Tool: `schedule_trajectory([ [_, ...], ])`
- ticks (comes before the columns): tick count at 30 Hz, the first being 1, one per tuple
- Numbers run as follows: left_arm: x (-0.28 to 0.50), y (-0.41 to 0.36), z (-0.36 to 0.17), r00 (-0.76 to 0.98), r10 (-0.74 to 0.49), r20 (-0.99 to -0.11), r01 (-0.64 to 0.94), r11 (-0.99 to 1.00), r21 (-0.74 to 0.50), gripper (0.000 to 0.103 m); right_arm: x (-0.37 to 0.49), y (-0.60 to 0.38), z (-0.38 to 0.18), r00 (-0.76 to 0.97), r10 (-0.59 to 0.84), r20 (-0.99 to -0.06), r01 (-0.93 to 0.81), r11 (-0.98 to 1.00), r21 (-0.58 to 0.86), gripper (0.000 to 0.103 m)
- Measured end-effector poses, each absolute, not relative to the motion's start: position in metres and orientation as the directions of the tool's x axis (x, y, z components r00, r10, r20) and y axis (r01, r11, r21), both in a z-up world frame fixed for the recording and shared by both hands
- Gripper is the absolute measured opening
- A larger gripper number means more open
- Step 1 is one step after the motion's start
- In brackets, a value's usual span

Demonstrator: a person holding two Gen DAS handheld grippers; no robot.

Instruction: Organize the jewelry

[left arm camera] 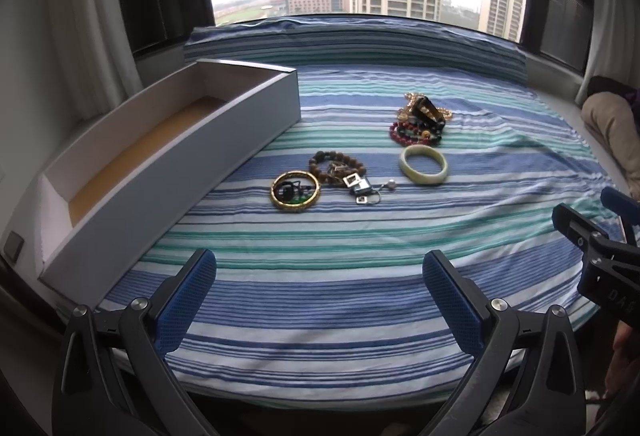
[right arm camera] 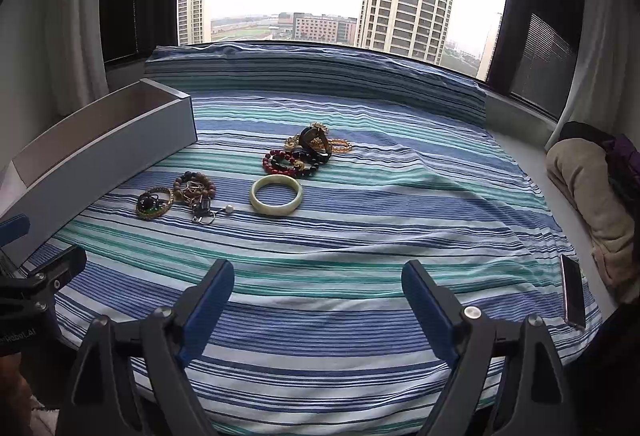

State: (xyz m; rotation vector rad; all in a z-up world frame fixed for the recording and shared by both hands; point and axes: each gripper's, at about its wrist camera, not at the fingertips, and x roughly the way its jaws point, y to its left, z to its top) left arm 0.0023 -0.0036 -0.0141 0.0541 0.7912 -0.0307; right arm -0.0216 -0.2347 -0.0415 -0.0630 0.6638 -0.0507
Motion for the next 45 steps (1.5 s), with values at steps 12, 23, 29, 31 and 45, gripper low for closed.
schedule_trajectory([
  [12, 0.0024, -0.0039, -0.0147, 0.7, -0.011, -0.714, 0.052, 0.998, 0.036, 0.102, -0.0201, -0.2299, -0.0392, 0.791, -0.056, -0.609, 0.015, 0.997, -0.072, 0.088],
  [23, -0.0029, -0.0017, -0.0133, 0.707, -0.003, -0.707, 0.044, 0.998, 0.039, 0.103, -0.0251, -0.2312, -0.0381, 0.79, -0.045, -0.612, 0.016, 0.999, -0.052, 0.088],
  [29, -0.0026, -0.0027, -0.0128, 0.707, -0.001, -0.707, 0.043, 0.998, 0.042, 0.102, -0.0274, -0.2316, -0.0372, 0.793, -0.048, -0.607, 0.02, 0.998, -0.053, 0.088],
  [31, -0.003, -0.0031, -0.0132, 0.708, 0.0, -0.706, 0.044, 0.998, 0.043, 0.102, -0.0272, -0.2319, -0.0374, 0.791, -0.043, -0.611, 0.017, 0.999, -0.047, 0.088],
  [45, -0.0024, -0.0035, -0.0179, 0.693, 0.004, -0.721, 0.048, 0.998, 0.051, 0.102, -0.0273, -0.2311, -0.0405, 0.783, -0.04, -0.621, 0.01, 0.999, -0.051, 0.088],
])
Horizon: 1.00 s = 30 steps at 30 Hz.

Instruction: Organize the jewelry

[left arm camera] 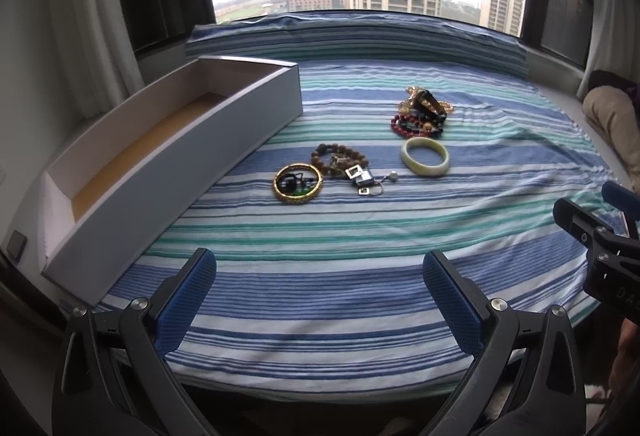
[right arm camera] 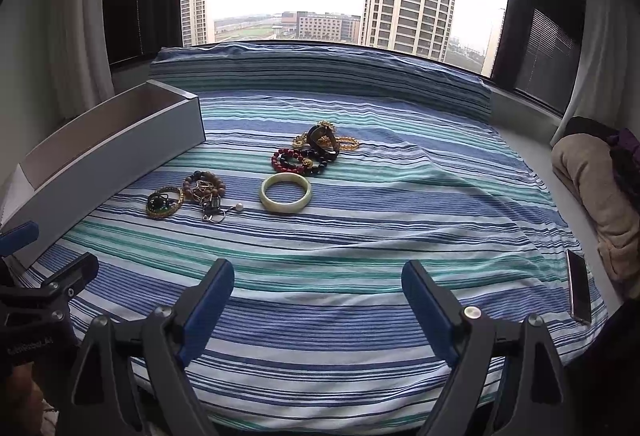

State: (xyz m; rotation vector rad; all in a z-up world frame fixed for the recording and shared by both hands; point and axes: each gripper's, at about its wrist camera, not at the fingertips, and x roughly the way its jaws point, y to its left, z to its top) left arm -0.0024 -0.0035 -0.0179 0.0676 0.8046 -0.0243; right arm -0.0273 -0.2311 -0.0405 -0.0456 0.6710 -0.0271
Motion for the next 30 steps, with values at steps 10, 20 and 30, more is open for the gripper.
schedule_trajectory([
  [10, -0.0014, -0.0029, -0.0191, 0.689, 0.012, -0.725, 0.046, 0.997, 0.06, 0.103, -0.0239, -0.2273, -0.0408, 0.778, -0.034, -0.628, -0.006, 0.998, -0.061, 0.088],
  [20, -0.0015, -0.0008, -0.02, 0.689, 0.018, -0.724, 0.046, 0.997, 0.068, 0.103, -0.0255, -0.2239, -0.0407, 0.778, -0.031, -0.627, -0.011, 0.998, -0.063, 0.088],
  [30, -0.0004, 0.0006, -0.0213, 0.684, 0.019, -0.729, 0.045, 0.997, 0.068, 0.102, -0.0253, -0.2217, -0.0424, 0.775, -0.03, -0.631, -0.014, 0.998, -0.064, 0.088],
])
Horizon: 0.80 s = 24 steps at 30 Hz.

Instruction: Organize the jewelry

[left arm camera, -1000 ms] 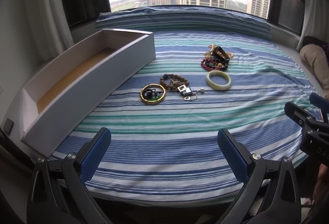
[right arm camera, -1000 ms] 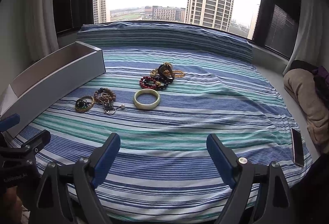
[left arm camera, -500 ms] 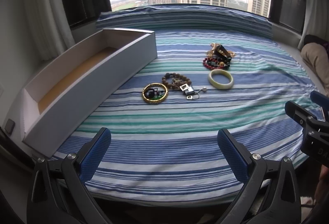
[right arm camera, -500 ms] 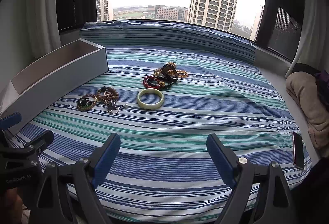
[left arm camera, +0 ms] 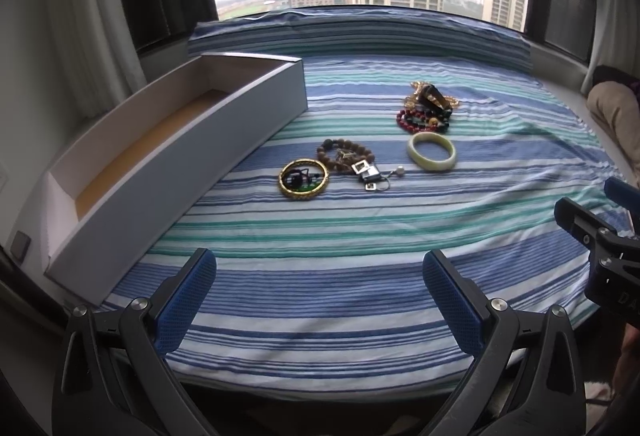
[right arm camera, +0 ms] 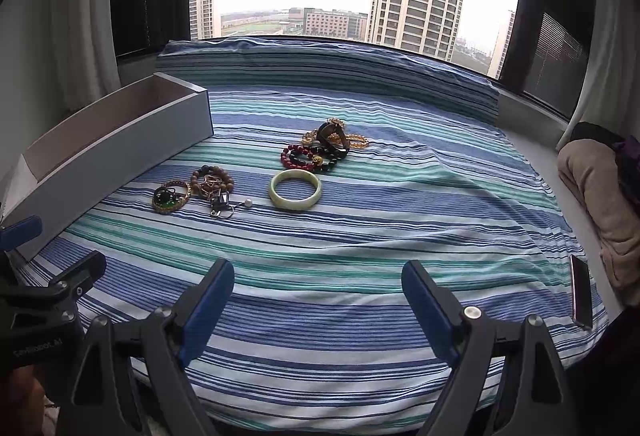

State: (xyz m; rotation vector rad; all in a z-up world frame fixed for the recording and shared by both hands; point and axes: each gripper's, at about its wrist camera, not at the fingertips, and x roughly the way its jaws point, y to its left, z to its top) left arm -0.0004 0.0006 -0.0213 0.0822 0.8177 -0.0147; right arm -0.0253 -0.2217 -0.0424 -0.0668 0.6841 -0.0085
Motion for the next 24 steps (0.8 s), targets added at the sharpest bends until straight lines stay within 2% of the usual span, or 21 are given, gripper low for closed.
schedule_trajectory([
  [24, 0.002, 0.008, -0.032, 0.657, -0.009, -0.753, 0.058, 0.998, 0.039, 0.102, -0.022, -0.22, -0.045, 0.763, -0.03, -0.645, -0.016, 0.998, -0.065, 0.088],
])
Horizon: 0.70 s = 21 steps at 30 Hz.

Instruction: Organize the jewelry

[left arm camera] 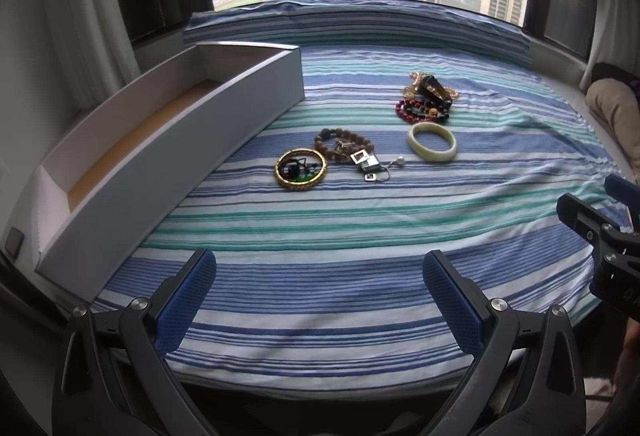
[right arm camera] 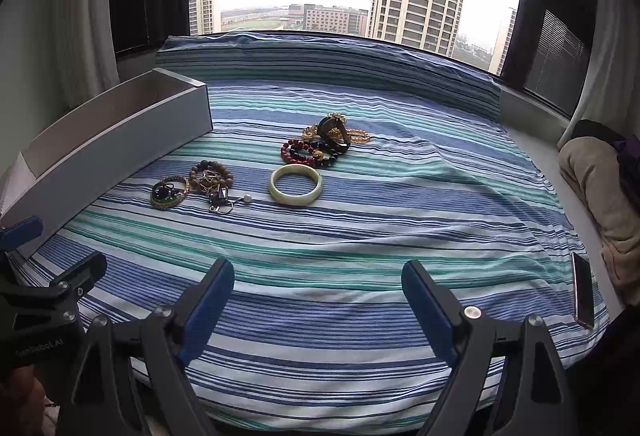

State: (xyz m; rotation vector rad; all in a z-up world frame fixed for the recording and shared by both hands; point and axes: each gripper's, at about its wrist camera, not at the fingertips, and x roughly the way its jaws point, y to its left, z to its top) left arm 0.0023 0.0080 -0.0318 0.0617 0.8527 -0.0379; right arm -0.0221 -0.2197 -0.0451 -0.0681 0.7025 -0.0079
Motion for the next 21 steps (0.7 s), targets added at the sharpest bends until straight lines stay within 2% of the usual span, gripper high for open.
schedule_trajectory([
  [6, 0.022, 0.037, -0.045, 0.605, -0.145, -0.783, 0.152, 0.986, -0.065, 0.102, -0.019, -0.22, -0.049, 0.754, -0.03, -0.657, -0.017, 0.998, -0.065, 0.088],
  [14, 0.114, 0.049, -0.069, 0.448, -0.31, -0.839, 0.383, 0.914, -0.134, 0.102, -0.012, -0.223, -0.058, 0.738, -0.03, -0.674, -0.008, 0.999, -0.054, 0.088],
  [21, 0.18, 0.031, -0.111, 0.391, -0.237, -0.889, 0.406, 0.911, -0.064, 0.101, -0.004, -0.229, -0.067, 0.712, -0.039, -0.701, 0.01, 0.999, -0.046, 0.088],
])
